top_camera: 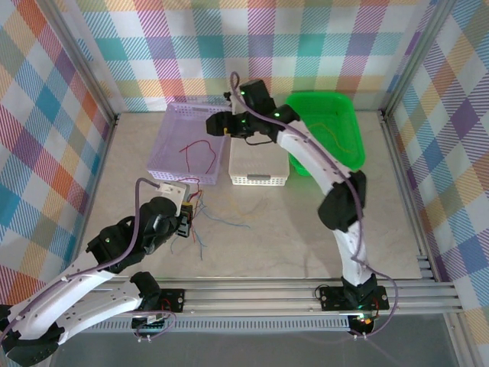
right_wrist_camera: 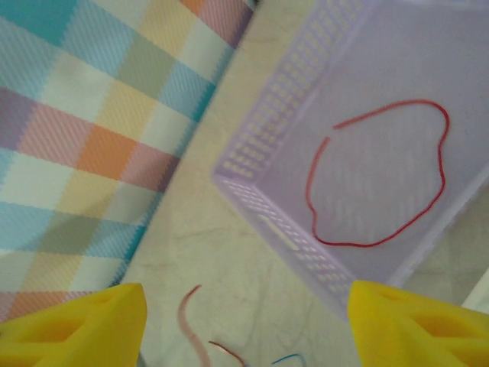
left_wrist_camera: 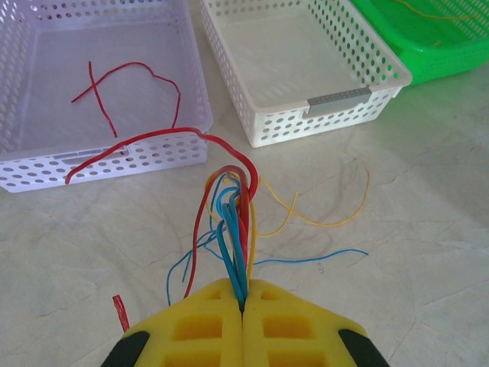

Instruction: Untangle the cables

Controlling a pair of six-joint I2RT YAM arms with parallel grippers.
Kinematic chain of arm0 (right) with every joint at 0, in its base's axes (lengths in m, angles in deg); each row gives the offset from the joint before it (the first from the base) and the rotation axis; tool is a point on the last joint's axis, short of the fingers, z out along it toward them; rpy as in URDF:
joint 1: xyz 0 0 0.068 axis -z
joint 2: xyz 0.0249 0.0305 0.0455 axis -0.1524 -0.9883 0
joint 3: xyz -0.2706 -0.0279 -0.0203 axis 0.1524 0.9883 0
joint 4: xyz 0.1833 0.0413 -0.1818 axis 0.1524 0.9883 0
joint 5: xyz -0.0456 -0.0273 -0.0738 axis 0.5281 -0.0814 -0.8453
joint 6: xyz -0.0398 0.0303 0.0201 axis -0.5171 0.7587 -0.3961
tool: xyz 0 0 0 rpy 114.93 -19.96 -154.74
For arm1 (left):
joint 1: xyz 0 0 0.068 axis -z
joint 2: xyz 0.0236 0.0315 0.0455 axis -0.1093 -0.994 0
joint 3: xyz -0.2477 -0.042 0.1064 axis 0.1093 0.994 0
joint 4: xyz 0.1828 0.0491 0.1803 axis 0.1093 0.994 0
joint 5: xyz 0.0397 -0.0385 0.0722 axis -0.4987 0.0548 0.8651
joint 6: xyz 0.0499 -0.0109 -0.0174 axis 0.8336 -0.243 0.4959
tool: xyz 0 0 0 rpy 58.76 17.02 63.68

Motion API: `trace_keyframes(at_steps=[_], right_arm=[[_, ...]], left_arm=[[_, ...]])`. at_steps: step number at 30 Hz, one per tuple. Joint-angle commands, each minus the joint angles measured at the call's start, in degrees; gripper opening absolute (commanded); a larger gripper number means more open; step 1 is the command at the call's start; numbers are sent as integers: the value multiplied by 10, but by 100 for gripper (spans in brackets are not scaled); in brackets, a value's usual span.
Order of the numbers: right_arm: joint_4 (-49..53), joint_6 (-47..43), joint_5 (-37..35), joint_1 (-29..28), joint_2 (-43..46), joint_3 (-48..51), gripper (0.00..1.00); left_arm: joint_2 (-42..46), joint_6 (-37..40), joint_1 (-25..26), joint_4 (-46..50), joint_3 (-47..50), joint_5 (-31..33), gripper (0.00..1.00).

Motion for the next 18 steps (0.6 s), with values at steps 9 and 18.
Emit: trace_keyframes(at_steps=[9, 18], right_arm=[[-236, -13, 41, -1, 417, 510, 77], [-358, 41, 73, -11, 680, 845, 78]], left_arm=[[-9, -37, -4, -1, -26, -60, 0], [-50, -179, -4, -126, -13, -175, 0]])
